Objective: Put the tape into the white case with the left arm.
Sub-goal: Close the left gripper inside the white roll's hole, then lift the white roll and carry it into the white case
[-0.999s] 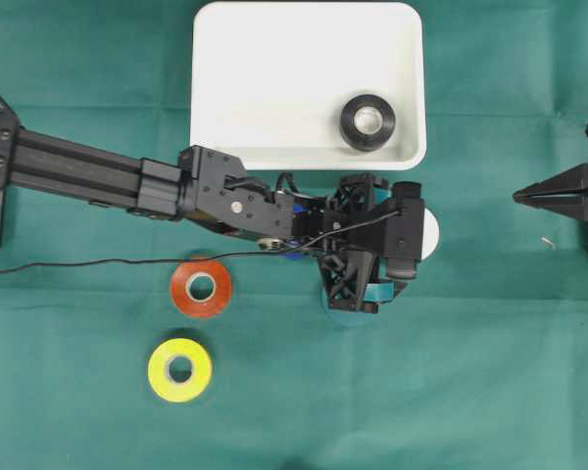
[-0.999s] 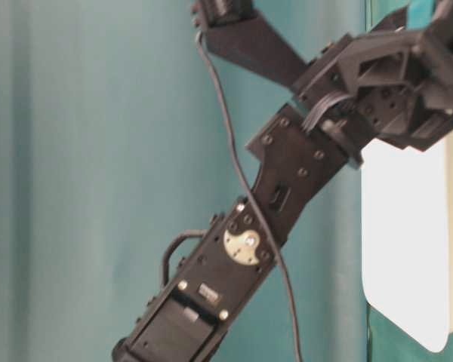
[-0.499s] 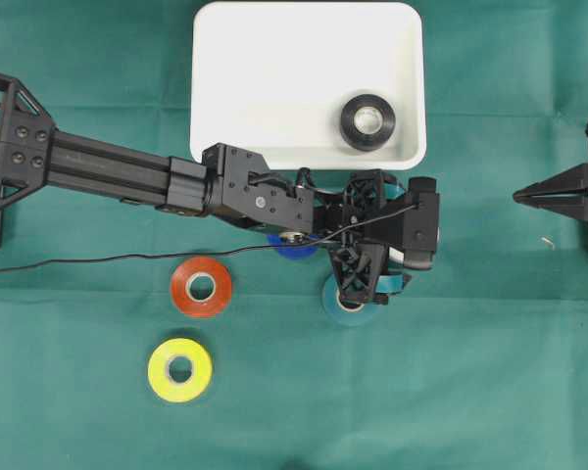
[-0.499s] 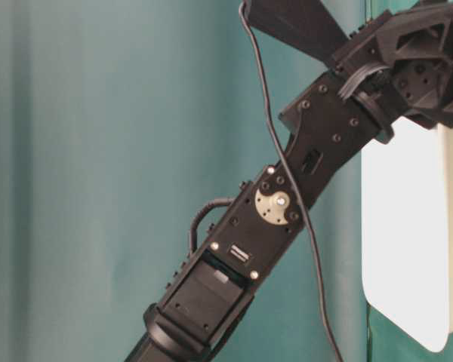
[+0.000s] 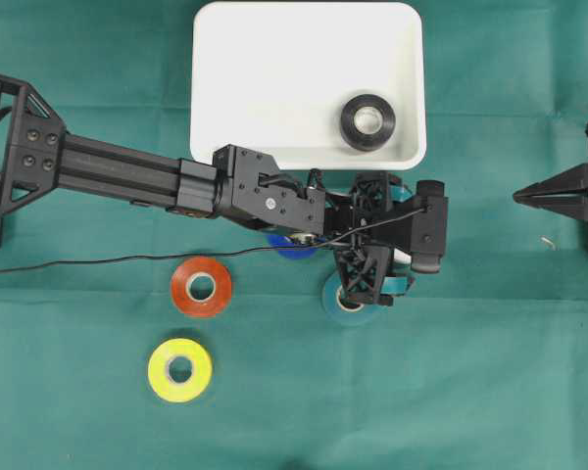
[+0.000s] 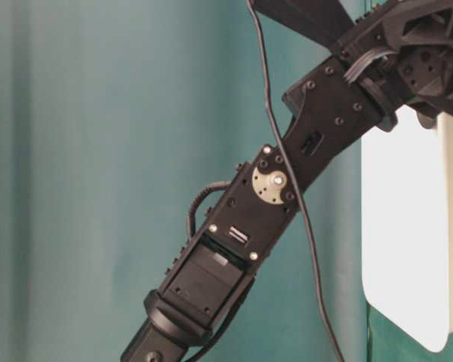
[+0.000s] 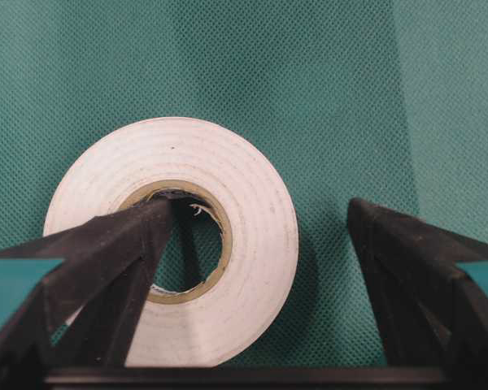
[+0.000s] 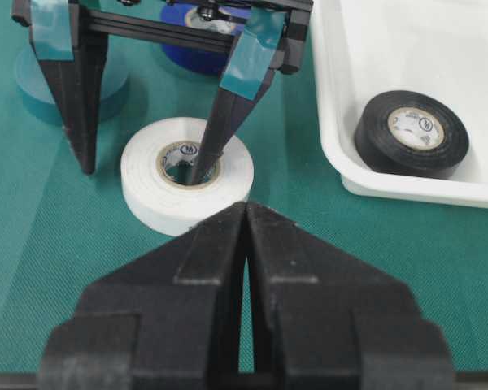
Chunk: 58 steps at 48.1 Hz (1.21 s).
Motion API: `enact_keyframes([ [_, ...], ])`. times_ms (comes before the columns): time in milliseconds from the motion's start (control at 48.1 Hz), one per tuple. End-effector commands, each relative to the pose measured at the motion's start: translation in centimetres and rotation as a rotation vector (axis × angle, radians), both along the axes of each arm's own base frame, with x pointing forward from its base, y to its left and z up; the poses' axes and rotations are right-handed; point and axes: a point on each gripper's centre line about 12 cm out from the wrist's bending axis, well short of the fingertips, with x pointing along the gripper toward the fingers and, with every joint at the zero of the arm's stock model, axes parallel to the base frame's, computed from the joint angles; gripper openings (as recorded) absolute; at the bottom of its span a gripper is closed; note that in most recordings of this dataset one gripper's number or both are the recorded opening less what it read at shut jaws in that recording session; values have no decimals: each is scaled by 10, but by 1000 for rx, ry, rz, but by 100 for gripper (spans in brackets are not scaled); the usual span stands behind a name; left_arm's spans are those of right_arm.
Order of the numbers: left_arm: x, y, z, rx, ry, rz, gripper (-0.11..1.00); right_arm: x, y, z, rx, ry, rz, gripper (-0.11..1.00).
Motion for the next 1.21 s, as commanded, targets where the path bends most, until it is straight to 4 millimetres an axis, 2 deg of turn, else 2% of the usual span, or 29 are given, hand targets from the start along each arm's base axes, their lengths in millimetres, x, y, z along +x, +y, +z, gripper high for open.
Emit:
enact_keyframes([
  [0, 3, 3, 20, -7, -37, 10, 90, 2, 0, 4, 1, -14, -1, -9],
  [229, 1, 2, 20, -6, -30, 8, 31, 2, 0, 4, 0, -14, -1, -9],
  [458, -2, -1, 29, -7, -41, 2, 30, 1, 0, 3, 1, -15, -3, -9],
  [728, -12, -15, 68, -12, -99, -24, 30, 1, 0, 3, 1, -15, -1, -9],
  [915, -22, -15, 90, -12, -127, -27, 28, 2, 0, 4, 1, -18, -1, -9],
  [1186, -31, -13, 101, 2, -140, -40, 28, 2, 0, 4, 1, -20, -1, -9],
])
